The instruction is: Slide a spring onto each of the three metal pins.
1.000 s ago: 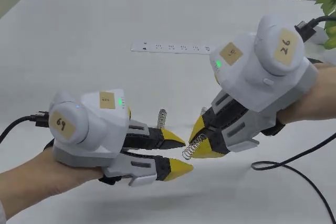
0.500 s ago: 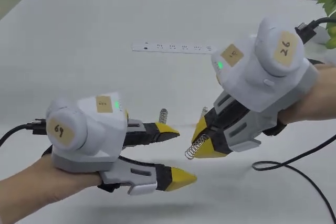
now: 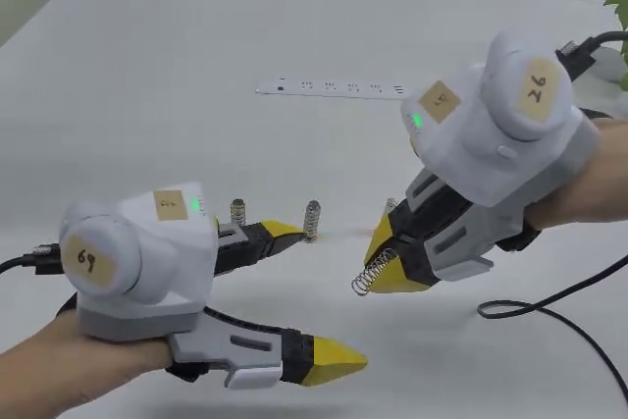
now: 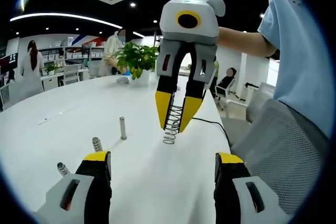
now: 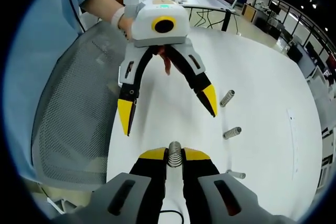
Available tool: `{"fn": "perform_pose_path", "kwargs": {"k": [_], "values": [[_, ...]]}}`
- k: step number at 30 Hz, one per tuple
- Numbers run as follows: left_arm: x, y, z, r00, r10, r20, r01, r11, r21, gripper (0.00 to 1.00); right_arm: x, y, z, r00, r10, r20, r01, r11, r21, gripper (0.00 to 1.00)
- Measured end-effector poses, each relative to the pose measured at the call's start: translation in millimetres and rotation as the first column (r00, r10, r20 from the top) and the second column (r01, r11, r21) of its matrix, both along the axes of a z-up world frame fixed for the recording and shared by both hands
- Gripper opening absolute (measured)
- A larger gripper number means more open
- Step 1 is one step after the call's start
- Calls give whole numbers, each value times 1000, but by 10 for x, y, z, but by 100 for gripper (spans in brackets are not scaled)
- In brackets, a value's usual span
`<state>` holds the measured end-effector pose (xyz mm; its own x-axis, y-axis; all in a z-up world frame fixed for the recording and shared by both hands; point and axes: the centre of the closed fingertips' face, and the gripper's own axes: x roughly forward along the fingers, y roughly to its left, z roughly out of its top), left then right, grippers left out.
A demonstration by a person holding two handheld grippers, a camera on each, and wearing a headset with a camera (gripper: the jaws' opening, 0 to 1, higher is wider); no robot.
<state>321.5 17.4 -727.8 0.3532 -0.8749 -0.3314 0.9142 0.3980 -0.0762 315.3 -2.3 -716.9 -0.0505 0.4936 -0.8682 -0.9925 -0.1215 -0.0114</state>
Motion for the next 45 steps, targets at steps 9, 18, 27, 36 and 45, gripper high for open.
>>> {"fn": "perform_pose_path", "kwargs": {"k": [9, 18, 27, 36, 45], "values": [[94, 243, -57, 993, 117, -25, -117, 993, 2, 95, 56, -32, 8, 1000, -7, 3, 7, 1000, -3, 8], [123, 500, -92, 975, 216, -40, -216, 976, 10, 98, 150, -58, 6, 1000, -9, 5, 9, 1000, -13, 8], [86, 670, -131, 961, 270, -58, -270, 963, 13, 98, 399, -98, 78, 999, -10, 32, 11, 999, -39, 8], [94, 781, -161, 951, 302, -60, -301, 953, 18, 98, 725, -182, 115, 998, -5, 67, 11, 996, -85, 8], [124, 861, -183, 946, 320, -59, -319, 947, 24, 98, 923, -243, 116, 996, 1, 86, 10, 991, -132, 8]]}}
